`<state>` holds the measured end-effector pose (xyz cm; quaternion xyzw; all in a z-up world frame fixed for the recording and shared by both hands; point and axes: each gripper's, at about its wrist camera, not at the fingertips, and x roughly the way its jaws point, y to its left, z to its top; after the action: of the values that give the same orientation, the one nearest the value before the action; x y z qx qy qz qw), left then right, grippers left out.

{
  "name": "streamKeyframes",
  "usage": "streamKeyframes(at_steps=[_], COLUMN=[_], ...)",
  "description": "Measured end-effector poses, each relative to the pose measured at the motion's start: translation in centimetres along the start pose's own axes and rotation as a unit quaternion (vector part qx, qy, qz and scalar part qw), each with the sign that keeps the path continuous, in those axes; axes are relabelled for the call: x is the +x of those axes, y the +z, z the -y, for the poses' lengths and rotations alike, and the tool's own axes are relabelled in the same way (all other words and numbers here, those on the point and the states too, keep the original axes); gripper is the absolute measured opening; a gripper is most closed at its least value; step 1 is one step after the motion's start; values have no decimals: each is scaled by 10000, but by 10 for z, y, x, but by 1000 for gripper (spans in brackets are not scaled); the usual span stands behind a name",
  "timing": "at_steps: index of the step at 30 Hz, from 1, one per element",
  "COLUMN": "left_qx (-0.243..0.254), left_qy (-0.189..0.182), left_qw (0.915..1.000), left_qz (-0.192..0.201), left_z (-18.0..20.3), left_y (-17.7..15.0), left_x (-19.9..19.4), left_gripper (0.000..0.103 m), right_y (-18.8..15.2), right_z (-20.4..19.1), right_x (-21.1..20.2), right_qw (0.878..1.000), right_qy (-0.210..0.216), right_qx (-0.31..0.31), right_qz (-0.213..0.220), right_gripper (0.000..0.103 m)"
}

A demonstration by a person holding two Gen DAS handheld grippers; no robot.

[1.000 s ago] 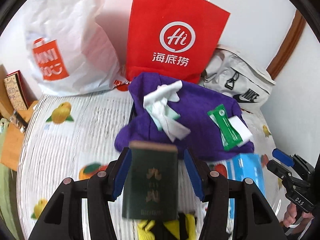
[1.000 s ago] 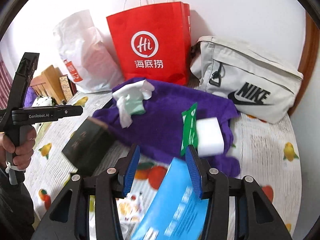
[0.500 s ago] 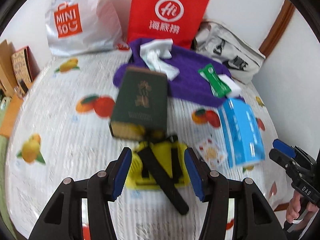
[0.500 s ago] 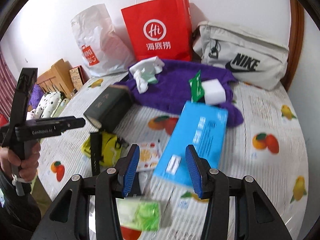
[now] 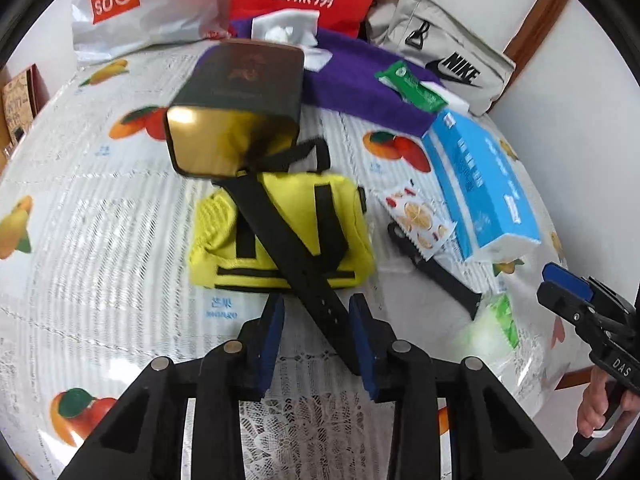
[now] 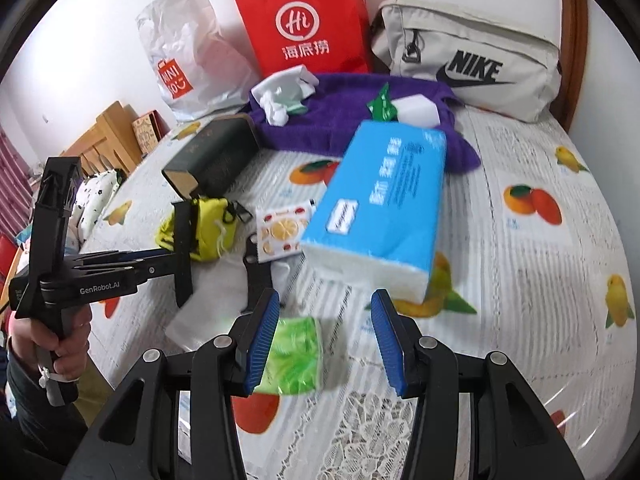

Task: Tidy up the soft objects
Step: 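Lower the left tool onto the black strap on the yellow pouch and close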

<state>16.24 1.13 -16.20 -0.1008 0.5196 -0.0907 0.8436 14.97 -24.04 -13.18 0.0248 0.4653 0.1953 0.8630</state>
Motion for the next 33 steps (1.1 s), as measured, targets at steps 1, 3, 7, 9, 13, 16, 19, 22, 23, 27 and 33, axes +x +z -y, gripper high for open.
streamKeyframes(at_steps=[1, 3, 7, 9, 13, 16, 19, 22, 23, 27, 33], left_qx=[-19, -66, -129, -58, 58, 33, -7, -45, -66, -87, -53], left_qy=[-13, -75, -288, -350, -135, 36, 175, 164, 144, 83, 218], left_qw=[10000, 9999, 9994, 9992, 9994, 9994, 9994, 9996, 9996, 9998, 9995], left_qz=[15, 89, 102, 159, 322, 352, 299, 234, 217, 170, 206], left_z=[-1, -2, -5, -3, -3, -12, -23, -28, -29, -27, -20], left_y=[-1, 0, 0, 1, 1, -3, -7, -6, -6, -3, 1], left_x=[2, 2, 3, -1, -18, -30, -33, -26, -23, -17, -15], left_gripper=[30, 28, 12, 9, 6, 6, 6, 6, 6, 6, 33], right_y=[-2, -6, -10, -10, -10, -10, -12, -13, -13, -14, -15], right_z=[1, 3, 5, 3, 0, -4, -7, -9, -10, -11, -6], right_x=[1, 4, 7, 7, 4, 4, 6, 10, 12, 13, 18], right_qw=[10000, 9999, 9998, 9998, 9999, 9999, 9999, 9999, 9998, 9997, 9995], right_qy=[-11, -46, -74, -96, -82, -57, -12, 29, 37, 17, 30], right_qx=[20, 81, 112, 109, 72, 42, 18, 6, -5, -44, 50], right_qz=[-13, -74, -132, -139, -97, -78, -99, -159, -185, -221, -298], right_gripper=[48, 48, 48, 48, 48, 48, 48, 48, 48, 48, 48])
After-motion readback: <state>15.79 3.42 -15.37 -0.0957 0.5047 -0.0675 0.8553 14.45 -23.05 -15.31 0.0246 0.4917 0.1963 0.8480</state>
